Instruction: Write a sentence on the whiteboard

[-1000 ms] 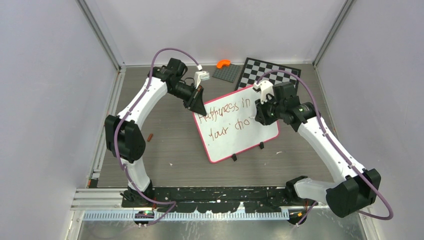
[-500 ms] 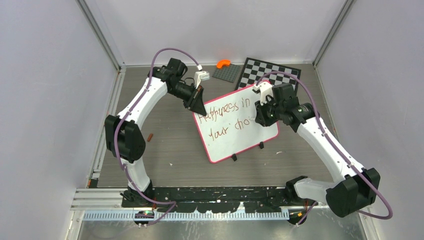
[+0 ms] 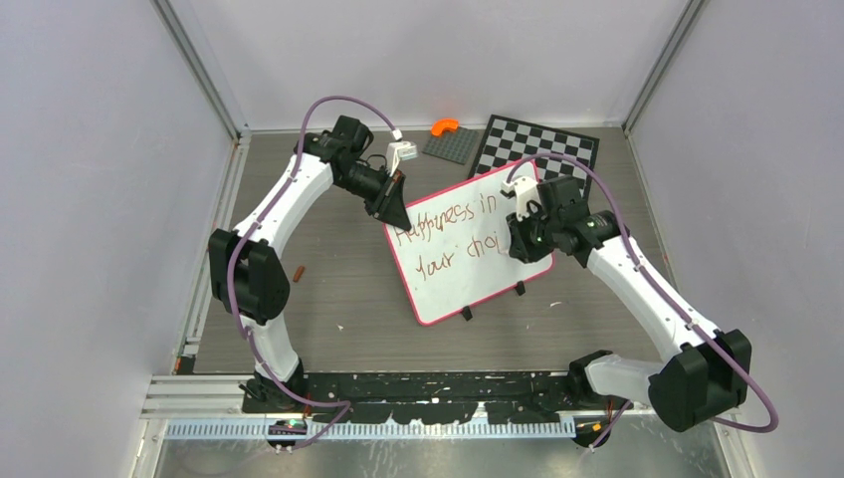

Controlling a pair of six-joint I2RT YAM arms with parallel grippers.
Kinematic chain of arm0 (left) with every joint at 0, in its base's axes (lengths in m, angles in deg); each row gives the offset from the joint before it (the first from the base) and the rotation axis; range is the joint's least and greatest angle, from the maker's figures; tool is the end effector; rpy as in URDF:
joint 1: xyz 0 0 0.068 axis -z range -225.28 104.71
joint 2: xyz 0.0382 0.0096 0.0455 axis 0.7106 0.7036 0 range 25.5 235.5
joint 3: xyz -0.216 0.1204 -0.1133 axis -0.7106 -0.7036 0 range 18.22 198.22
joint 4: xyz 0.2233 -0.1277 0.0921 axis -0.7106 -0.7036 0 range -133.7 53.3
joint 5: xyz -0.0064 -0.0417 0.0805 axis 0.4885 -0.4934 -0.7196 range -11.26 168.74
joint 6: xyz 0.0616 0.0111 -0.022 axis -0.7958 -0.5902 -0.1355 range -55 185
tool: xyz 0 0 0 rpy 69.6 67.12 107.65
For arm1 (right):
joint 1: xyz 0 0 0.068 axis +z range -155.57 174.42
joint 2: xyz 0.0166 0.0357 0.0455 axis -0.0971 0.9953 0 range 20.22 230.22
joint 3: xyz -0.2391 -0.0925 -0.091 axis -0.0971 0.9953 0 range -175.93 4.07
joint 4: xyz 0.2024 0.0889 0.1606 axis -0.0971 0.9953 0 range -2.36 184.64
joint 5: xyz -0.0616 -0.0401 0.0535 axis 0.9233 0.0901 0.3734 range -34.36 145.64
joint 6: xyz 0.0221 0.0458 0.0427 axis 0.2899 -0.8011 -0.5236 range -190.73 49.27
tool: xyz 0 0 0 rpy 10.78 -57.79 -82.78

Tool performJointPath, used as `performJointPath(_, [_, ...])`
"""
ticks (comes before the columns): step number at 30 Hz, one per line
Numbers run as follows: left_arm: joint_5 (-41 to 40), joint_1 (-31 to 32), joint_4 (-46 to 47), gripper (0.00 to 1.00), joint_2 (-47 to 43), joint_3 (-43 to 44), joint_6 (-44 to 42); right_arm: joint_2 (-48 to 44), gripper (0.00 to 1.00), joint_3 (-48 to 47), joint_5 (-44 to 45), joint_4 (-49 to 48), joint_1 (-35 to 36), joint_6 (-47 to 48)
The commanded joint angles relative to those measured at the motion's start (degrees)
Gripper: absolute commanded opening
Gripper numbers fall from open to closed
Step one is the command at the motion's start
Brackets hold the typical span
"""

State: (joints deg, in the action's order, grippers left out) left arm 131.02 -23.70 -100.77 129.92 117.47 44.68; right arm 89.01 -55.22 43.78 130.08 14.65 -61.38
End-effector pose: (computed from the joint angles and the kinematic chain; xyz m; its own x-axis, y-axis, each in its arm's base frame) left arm 0.3429 -0.1803 0.3056 -0.6468 0.4843 -0.5892 0.7574 0.3174 -0.5705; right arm 0.2459 0.1021 0.2767 -0.6549 -0.4105 -0.6345 -0.5710 0.8188 0.0595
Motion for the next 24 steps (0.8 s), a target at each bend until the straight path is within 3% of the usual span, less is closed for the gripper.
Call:
performJointPath(1, [-9.17,2.15,-1.89,0.00,1.90,-2.04,-6.50,-1.79,0.00,0.71,0.60,-1.65,-0.02,0.80])
performJointPath(9, [-9.12,2.19,-1.87,0.00,1.75,-2.21,-6.33,-4.46,0.00,-3.15,-1.25,1.65,-0.06,0.45])
performJointPath(24, [-9.17,2.22,-1.52,0.00,1.55,-2.31,-6.32,-1.47,0.00,-7.31,7.36,-0.60,-0.12,-2.72])
